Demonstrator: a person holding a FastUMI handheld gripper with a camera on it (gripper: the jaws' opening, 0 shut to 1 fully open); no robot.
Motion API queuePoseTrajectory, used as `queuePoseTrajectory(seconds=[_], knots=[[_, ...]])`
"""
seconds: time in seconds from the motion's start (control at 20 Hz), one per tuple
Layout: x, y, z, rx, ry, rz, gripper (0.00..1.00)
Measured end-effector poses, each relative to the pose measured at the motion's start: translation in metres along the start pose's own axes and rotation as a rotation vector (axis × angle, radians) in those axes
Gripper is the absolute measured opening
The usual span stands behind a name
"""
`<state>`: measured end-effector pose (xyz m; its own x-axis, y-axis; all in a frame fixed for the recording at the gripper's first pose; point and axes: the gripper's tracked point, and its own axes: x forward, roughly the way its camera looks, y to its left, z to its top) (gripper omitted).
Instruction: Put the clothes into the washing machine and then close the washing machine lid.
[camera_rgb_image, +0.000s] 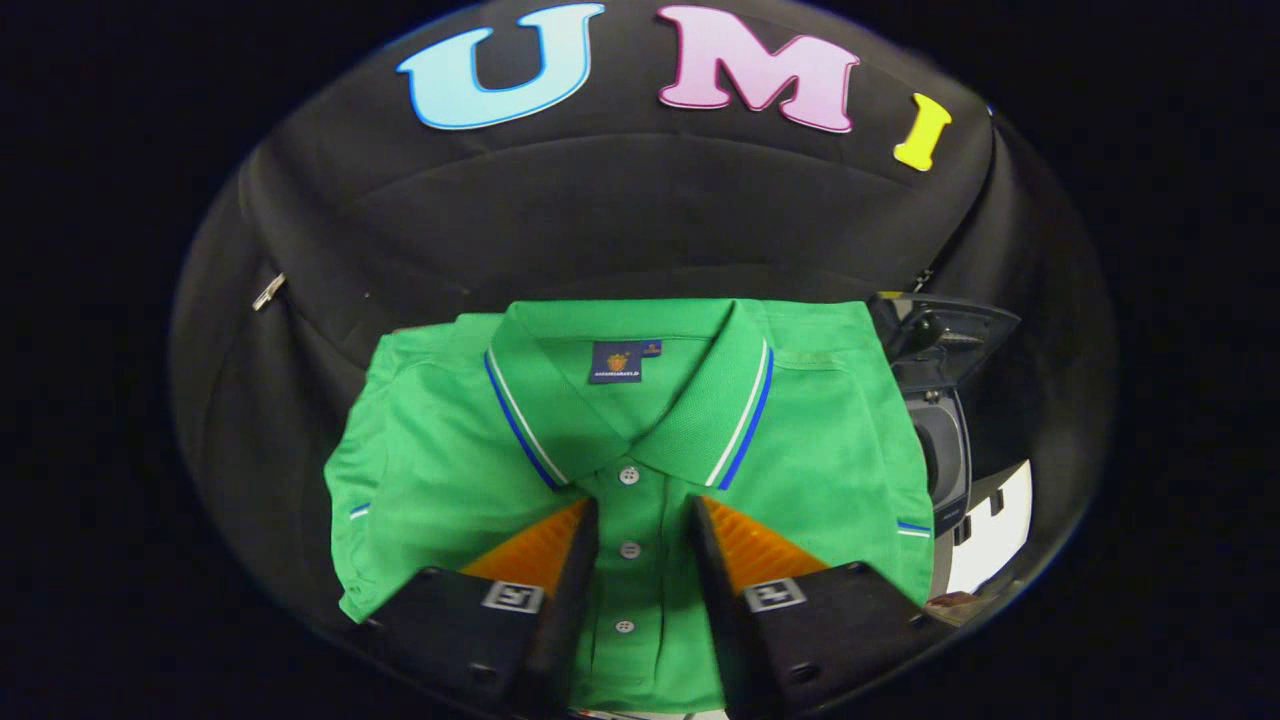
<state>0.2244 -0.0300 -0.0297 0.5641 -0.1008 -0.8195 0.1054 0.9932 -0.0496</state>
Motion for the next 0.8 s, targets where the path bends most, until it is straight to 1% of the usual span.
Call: queuePoseTrajectory(seconds=[0.1,0.3,0.45,0.5,0.55,0.8], knots=[[0.000,-0.003,-0.001,-0.003,0.002,0.013,0.26],[0.001,-0.006,-0.003,-0.052,-0.003,0.000,0.27],[-0.001,-0.011,-0.006,-0.018,0.004,-0.007,0.26],[-0.001,-0.013,-0.006,-0.036,-0.019,0.006,0.26],[-0.003,-0.014,-0.005,-0.041,-0.031,0.013,0.05],[-0.011,-0.006,-0.004,-0.100,-0.113,0.000,0.05]])
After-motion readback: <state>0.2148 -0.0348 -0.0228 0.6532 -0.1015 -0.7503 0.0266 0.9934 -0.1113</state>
